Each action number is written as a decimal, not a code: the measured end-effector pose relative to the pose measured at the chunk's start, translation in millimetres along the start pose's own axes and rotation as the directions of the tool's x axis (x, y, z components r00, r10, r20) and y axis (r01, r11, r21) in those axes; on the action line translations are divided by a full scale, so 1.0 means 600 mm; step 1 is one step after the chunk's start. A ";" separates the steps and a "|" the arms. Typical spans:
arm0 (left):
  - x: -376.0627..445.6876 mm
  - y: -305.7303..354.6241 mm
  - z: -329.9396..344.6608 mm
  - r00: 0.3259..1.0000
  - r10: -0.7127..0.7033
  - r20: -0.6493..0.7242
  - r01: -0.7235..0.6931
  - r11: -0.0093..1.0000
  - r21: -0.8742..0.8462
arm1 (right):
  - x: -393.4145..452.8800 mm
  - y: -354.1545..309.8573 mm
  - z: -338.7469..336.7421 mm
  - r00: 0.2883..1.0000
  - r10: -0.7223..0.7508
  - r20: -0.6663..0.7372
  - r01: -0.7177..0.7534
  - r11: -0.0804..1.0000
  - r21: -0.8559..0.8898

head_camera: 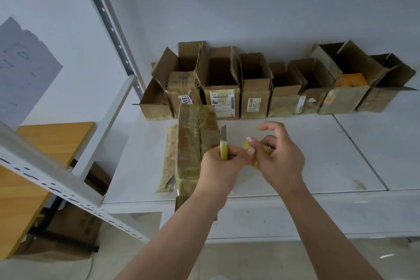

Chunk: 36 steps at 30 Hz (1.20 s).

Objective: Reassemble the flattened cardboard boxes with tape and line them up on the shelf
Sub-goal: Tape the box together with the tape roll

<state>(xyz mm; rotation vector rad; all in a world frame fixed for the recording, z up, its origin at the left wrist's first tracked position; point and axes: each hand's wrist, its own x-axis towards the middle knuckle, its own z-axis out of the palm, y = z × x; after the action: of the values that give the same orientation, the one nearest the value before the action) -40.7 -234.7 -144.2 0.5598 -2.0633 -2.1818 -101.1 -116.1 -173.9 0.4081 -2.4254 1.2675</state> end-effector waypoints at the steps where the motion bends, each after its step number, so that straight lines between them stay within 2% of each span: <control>1: -0.001 0.002 -0.005 1.000 -0.006 0.020 0.005 1.000 0.025 | 0.002 0.004 0.003 1.000 0.022 -0.007 -0.022 1.000 0.004; 4: -0.008 0.002 -0.029 0.983 -0.048 0.179 0.014 0.983 0.185 | 0.004 0.023 0.012 0.999 0.021 -0.049 -0.026 0.993 -0.111; 6: -0.009 0.002 -0.056 0.983 -0.024 0.183 -0.015 0.978 0.208 | 0.004 0.037 0.017 0.997 0.019 -0.069 -0.034 0.975 -0.220; 9: -0.001 0.009 -0.118 0.997 0.082 0.006 -0.082 0.981 0.176 | 0.000 0.071 0.021 0.998 -0.002 -0.069 -0.021 0.942 -0.336; 11: 0.008 0.005 -0.164 0.983 0.103 -0.153 -0.077 0.983 0.164 | -0.013 0.092 0.030 0.999 -0.032 -0.016 0.024 0.940 -0.340; 13: 0.018 -0.015 -0.208 0.943 0.129 -0.306 -0.036 0.955 0.293 | -0.034 0.103 0.045 0.998 0.014 0.061 0.005 0.953 -0.303; 16: 0.029 -0.062 -0.258 0.913 0.086 -0.398 0.162 0.820 0.549 | -0.058 0.109 0.066 0.979 0.123 0.163 -0.073 0.956 -0.286; 19: 0.039 -0.117 -0.291 0.914 -0.011 -0.405 0.316 0.647 0.694 | -0.055 0.100 0.064 0.976 0.158 0.153 -0.114 0.959 -0.261; 22: 0.040 -0.160 -0.308 0.905 -0.074 -0.419 0.385 0.560 0.733 | -0.053 0.073 0.055 0.994 0.009 0.108 0.021 0.963 -0.269; 24: 0.041 -0.175 -0.314 0.903 -0.052 -0.427 0.388 0.528 0.755 | -0.060 0.051 0.053 0.987 -0.059 0.148 0.081 0.985 -0.149; 26: 0.037 -0.165 -0.308 0.904 0.031 -0.427 0.339 0.558 0.758 | -0.066 0.032 0.052 0.971 -0.052 0.233 0.056 0.998 -0.011; 27: 0.033 -0.152 -0.300 0.904 0.106 -0.415 0.261 0.631 0.731 | -0.068 0.023 0.053 0.960 -0.054 0.274 0.046 0.998 0.036; 29: 0.021 -0.118 -0.271 0.900 0.284 -0.330 -0.007 0.766 0.642 | -0.072 0.009 0.059 0.931 -0.067 0.358 0.033 0.995 0.099; 30: 0.014 -0.100 -0.253 0.908 0.344 -0.241 -0.135 0.782 0.608 | -0.074 0.003 0.064 0.913 -0.063 0.403 0.014 0.992 0.124; 31: 0.006 -0.086 -0.235 0.922 0.362 -0.138 -0.217 0.778 0.590 | -0.076 -0.001 0.070 0.894 -0.052 0.445 -0.013 0.990 0.142; 33: -0.004 -0.078 -0.206 0.958 0.285 0.036 -0.250 0.765 0.593 | -0.082 -0.010 0.080 0.863 -0.029 0.505 -0.064 0.984 0.165; 35: -0.009 -0.081 -0.196 0.976 0.202 0.077 -0.207 0.770 0.603 | -0.085 -0.016 0.088 0.852 -0.039 0.523 -0.076 0.977 0.197; 36: -0.010 -0.084 -0.197 0.976 0.211 0.063 -0.205 0.773 0.600 | -0.087 -0.018 0.091 0.851 -0.054 0.522 -0.064 0.977 0.205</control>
<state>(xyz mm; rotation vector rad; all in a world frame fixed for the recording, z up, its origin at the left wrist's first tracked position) 12.1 -340.5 -195.1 0.3460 -2.6647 -1.3628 -60.7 -163.5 -218.3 0.9200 -2.7239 1.5979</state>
